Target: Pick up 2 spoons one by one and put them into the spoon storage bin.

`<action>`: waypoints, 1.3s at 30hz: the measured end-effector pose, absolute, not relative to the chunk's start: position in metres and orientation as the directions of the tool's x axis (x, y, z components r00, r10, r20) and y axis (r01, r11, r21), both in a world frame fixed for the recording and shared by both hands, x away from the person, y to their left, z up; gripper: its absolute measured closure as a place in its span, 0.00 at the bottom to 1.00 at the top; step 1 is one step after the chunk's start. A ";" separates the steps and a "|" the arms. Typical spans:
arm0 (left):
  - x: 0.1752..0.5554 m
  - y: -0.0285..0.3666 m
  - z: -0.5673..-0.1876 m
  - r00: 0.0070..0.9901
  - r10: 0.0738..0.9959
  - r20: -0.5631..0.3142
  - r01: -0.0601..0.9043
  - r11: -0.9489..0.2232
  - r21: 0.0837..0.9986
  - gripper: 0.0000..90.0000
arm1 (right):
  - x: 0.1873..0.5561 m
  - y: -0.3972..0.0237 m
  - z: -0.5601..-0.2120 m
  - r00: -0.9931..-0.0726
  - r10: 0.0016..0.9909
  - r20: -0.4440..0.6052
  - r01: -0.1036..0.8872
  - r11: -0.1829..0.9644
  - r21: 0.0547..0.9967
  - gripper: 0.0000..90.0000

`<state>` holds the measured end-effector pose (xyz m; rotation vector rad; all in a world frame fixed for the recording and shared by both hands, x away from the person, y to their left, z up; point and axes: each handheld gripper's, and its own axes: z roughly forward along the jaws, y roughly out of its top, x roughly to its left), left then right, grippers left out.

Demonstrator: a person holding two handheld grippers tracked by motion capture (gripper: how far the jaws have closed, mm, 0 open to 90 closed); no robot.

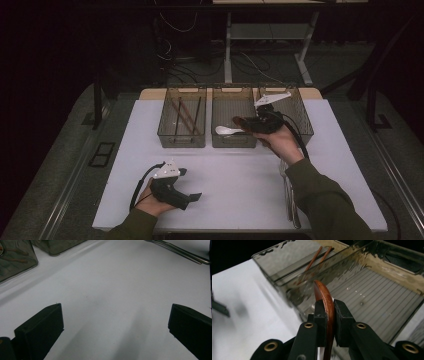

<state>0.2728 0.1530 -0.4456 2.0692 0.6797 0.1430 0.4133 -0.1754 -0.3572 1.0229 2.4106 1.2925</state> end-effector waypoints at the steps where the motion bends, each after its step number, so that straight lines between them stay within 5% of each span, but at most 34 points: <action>1: 0.273 0.153 -0.446 0.840 0.519 -0.159 0.412 -0.419 0.809 0.00 | 0.416 -0.173 -0.356 -0.729 0.671 0.134 0.482 0.364 0.797 0.90; 20: 0.272 0.152 -0.445 0.843 0.512 -0.163 0.406 -0.408 0.818 0.00 | 0.483 -0.137 -0.344 -0.684 0.715 0.144 0.479 0.292 0.827 0.90; 35: 0.272 0.153 -0.444 0.847 0.507 -0.161 0.402 -0.411 0.818 0.00 | 0.510 -0.121 -0.370 -0.645 0.751 0.142 0.528 0.303 0.793 0.90; 39: 0.271 0.153 -0.444 0.848 0.506 -0.161 0.402 -0.412 0.818 0.00 | 0.510 -0.120 -0.375 -0.644 0.752 0.139 0.542 0.320 0.777 0.67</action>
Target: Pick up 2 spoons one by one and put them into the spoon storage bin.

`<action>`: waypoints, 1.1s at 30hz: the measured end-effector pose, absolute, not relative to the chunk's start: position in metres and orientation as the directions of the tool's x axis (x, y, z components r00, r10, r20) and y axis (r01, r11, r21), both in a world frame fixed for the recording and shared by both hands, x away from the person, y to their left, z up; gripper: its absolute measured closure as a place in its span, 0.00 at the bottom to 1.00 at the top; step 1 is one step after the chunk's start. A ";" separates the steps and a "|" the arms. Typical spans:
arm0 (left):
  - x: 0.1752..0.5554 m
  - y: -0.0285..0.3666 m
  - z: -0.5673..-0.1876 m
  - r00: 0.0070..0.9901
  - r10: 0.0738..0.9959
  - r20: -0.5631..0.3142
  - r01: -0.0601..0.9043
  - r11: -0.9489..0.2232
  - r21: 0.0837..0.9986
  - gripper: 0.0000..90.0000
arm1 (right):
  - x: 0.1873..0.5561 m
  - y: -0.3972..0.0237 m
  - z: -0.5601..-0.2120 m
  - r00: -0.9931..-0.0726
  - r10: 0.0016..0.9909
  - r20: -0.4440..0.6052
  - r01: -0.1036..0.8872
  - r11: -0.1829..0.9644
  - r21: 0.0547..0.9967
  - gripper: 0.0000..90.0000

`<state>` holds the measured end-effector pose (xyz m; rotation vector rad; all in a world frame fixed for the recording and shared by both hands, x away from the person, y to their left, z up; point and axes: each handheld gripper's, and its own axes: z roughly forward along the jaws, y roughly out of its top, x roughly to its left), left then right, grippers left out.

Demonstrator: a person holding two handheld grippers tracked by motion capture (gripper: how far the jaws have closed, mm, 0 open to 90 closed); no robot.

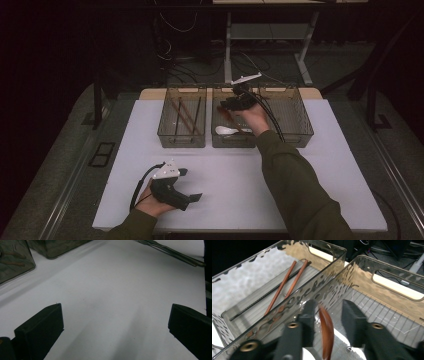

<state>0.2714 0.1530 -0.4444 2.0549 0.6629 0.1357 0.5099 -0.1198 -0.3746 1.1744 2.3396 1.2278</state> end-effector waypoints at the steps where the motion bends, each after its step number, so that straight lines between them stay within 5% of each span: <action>1: 0.271 0.153 -0.444 0.848 0.505 -0.161 0.402 -0.413 0.818 0.00 | 0.509 -0.120 -0.374 -0.647 0.749 0.140 0.541 0.322 0.777 0.64; 12: 0.271 0.152 -0.445 0.849 0.504 -0.159 0.399 -0.412 0.819 0.00 | 0.493 -0.131 -0.364 -0.670 0.727 0.152 0.528 0.322 0.786 0.52; 33: 0.271 0.151 -0.445 0.848 0.505 -0.158 0.400 -0.418 0.815 0.00 | 0.436 -0.176 -0.361 -0.723 0.662 0.197 0.504 0.310 0.806 0.50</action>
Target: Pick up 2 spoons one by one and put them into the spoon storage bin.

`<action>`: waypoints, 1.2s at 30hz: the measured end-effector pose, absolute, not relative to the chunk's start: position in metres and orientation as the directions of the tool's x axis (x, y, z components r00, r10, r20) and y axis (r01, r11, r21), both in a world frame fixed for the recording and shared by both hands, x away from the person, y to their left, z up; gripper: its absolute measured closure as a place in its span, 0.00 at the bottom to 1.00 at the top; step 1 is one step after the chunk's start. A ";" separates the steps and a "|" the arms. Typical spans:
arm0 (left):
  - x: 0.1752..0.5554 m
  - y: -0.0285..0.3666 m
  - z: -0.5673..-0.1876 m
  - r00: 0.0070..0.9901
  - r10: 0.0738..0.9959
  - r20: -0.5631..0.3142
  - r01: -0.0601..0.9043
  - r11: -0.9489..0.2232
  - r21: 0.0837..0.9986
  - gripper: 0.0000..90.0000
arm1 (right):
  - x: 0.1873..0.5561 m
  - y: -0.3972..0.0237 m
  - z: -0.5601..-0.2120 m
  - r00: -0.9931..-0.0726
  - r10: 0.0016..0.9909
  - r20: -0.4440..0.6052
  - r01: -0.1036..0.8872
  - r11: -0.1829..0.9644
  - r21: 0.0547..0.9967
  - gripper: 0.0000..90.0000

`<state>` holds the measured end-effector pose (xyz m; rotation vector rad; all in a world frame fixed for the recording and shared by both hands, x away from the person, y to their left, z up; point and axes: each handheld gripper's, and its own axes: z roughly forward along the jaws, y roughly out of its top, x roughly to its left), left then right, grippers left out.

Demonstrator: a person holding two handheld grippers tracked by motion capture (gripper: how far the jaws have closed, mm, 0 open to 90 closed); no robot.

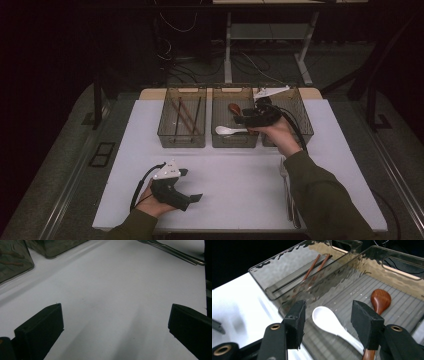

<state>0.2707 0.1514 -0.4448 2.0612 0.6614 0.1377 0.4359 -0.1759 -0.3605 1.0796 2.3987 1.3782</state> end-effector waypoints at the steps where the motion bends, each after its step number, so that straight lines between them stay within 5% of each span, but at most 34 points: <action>1: 0.271 0.151 -0.445 0.849 0.505 -0.157 0.399 -0.417 0.816 0.00 | 0.433 -0.179 -0.361 -0.726 0.659 0.195 0.498 0.309 0.810 0.50; 24: 0.271 0.150 -0.445 0.850 0.503 -0.155 0.398 -0.422 0.814 0.00 | 0.369 -0.229 -0.375 -0.761 0.616 0.205 0.493 0.342 0.800 0.47; 36: 0.270 0.150 -0.444 0.851 0.502 -0.155 0.396 -0.419 0.817 0.00 | 0.341 -0.259 -0.384 -0.745 0.638 0.193 0.506 0.354 0.786 0.54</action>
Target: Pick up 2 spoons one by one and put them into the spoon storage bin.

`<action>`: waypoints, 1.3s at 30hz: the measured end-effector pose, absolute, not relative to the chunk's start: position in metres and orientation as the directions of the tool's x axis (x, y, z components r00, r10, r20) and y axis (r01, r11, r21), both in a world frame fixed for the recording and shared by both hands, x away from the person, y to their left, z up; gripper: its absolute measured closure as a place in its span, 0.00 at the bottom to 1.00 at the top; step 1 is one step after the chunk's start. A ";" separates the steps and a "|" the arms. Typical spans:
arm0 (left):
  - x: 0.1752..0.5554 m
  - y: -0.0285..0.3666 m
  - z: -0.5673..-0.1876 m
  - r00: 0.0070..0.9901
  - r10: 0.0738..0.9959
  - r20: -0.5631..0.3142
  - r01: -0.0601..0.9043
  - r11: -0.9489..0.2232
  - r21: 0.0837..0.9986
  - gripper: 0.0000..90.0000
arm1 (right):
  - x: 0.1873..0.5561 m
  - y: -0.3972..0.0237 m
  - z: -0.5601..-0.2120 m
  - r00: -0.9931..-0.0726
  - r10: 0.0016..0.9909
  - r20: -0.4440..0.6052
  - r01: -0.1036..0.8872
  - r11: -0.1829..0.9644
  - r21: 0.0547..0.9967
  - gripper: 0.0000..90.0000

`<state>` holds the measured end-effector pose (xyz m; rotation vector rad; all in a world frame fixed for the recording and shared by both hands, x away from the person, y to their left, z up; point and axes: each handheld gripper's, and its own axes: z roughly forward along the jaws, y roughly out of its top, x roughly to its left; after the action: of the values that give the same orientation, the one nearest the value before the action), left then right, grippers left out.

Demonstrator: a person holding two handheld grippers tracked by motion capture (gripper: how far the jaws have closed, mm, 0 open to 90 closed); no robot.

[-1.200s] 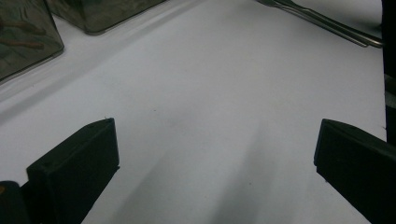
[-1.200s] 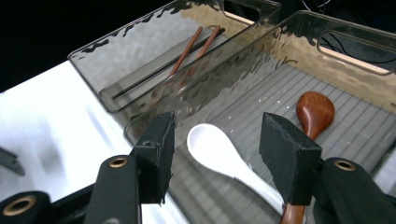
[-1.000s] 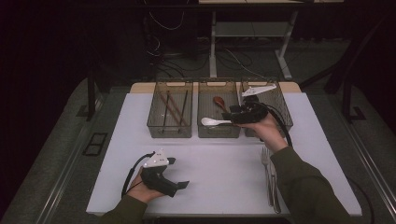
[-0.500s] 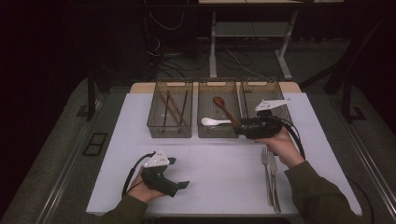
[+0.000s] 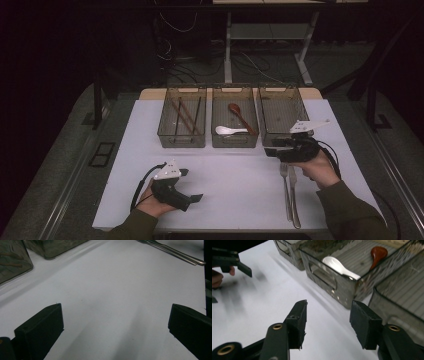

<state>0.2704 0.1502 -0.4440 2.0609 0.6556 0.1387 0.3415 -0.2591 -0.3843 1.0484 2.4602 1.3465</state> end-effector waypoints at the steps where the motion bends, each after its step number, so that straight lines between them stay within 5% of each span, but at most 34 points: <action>1: 0.270 0.150 -0.444 0.851 0.502 -0.155 0.396 -0.419 0.817 0.00 | 0.340 -0.261 -0.385 -0.745 0.638 0.195 0.509 0.354 0.785 0.55; 21: 0.270 0.150 -0.443 0.852 0.501 -0.150 0.392 -0.421 0.818 0.00 | 0.328 -0.302 -0.407 -0.686 0.706 0.174 0.578 0.384 0.720 0.99; 39: 0.270 0.149 -0.444 0.854 0.498 -0.150 0.392 -0.426 0.816 0.00 | 0.344 -0.313 -0.432 -0.599 0.787 0.146 0.666 0.389 0.636 1.00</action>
<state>0.2696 0.1491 -0.4435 2.0680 0.6479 0.1399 0.3443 -0.3134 -0.4321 1.3040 2.4639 1.0007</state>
